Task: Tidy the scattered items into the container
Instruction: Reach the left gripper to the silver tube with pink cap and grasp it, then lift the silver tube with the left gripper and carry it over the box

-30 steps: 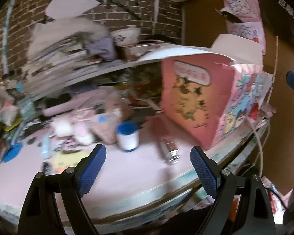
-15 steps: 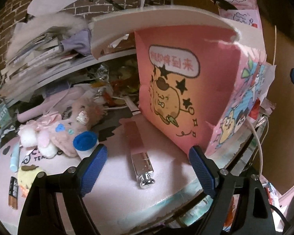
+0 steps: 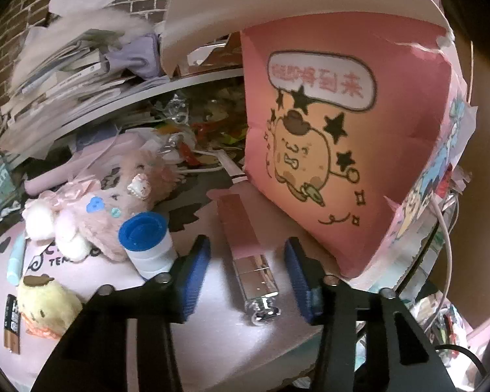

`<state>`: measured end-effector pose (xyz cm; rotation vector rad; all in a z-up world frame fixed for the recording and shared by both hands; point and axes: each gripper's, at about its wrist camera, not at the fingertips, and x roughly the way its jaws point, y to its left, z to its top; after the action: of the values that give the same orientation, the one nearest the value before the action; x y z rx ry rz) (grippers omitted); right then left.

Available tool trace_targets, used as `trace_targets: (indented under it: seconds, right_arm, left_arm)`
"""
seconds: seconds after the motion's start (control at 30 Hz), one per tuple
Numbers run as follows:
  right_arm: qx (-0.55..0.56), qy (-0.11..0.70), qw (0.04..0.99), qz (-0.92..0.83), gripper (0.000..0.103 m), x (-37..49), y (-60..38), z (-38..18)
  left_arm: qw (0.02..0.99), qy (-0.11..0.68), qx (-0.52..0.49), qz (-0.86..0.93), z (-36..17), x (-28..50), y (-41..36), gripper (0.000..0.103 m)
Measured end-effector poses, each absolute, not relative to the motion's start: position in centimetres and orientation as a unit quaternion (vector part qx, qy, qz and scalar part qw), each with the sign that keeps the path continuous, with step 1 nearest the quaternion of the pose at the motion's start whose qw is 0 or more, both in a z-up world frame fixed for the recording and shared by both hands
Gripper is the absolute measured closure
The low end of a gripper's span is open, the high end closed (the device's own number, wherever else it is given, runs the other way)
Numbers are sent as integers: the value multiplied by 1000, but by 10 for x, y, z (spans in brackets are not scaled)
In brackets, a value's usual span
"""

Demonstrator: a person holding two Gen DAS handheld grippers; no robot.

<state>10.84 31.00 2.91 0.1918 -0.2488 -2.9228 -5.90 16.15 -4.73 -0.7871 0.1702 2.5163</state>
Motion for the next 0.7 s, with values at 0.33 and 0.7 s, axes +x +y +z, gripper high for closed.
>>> trace_targets:
  seconds: [0.33, 0.7]
  right_arm:
    - [64, -87, 102, -989, 0, 108, 310, 29]
    - [67, -92, 101, -988, 0, 105, 310, 29]
  left_arm:
    - [244, 62, -287, 924, -48, -58, 158, 90]
    - [231, 58, -268, 933, -29, -54, 146, 90]
